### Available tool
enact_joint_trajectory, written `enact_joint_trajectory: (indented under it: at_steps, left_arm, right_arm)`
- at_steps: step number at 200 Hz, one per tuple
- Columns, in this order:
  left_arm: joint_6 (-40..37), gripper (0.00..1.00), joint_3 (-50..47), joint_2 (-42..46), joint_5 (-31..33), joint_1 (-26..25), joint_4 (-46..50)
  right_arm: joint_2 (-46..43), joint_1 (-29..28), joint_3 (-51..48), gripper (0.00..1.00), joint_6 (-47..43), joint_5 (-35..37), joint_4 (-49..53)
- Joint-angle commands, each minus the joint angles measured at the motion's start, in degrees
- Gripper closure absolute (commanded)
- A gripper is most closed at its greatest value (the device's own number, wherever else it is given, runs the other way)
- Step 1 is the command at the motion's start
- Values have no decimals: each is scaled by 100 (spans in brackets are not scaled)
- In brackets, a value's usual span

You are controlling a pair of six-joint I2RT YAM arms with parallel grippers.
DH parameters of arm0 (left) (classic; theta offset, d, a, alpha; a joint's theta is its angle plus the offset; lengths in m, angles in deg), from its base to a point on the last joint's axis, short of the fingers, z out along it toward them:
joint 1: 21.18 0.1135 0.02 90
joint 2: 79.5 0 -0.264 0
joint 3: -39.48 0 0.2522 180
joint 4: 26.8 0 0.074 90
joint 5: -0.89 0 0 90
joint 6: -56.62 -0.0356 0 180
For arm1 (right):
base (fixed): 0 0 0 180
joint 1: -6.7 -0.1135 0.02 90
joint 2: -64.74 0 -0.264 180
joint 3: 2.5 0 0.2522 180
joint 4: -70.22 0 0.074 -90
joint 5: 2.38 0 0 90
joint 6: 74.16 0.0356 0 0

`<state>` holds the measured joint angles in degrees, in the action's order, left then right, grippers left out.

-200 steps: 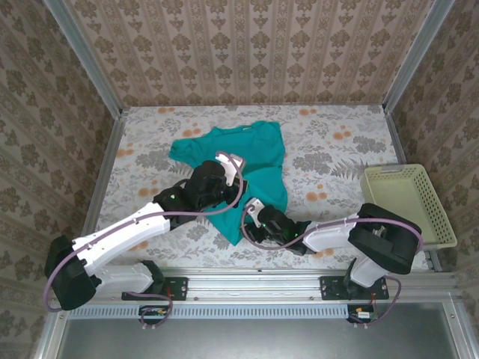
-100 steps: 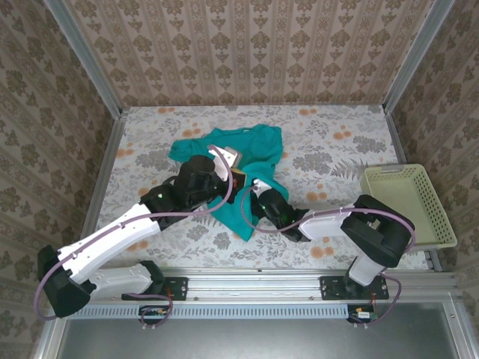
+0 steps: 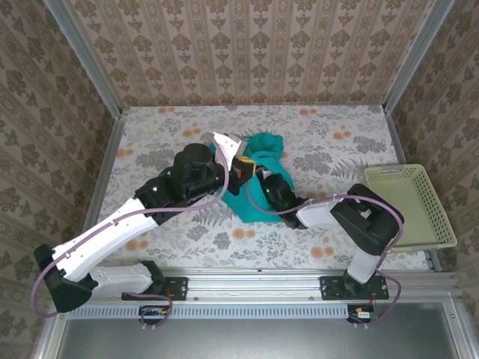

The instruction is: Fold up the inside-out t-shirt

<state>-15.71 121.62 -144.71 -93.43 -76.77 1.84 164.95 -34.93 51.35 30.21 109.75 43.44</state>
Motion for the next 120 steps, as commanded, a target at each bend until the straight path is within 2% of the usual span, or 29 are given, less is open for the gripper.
enact_joint_trajectory:
  at_steps: [1,8,18,81,120]
  left_arm:
    - [-143,100,409,-21,-204,-76,-98]
    - [-147,100,491,-63,-231,-107,-107]
    - [-144,100,606,-129,-244,-160,-113]
    - [-80,100,1226,-542,-126,-491,-136]
    - [-130,100,1337,-487,357,-506,-56]
  right_arm:
    - [229,-7,454,38,200,-359,1]
    - [297,-5,549,28,173,-421,8]
    - [386,1,717,21,150,-444,131]
    - [1151,68,2083,19,390,-498,1709]
    - [1595,220,2985,16,769,-654,2886]
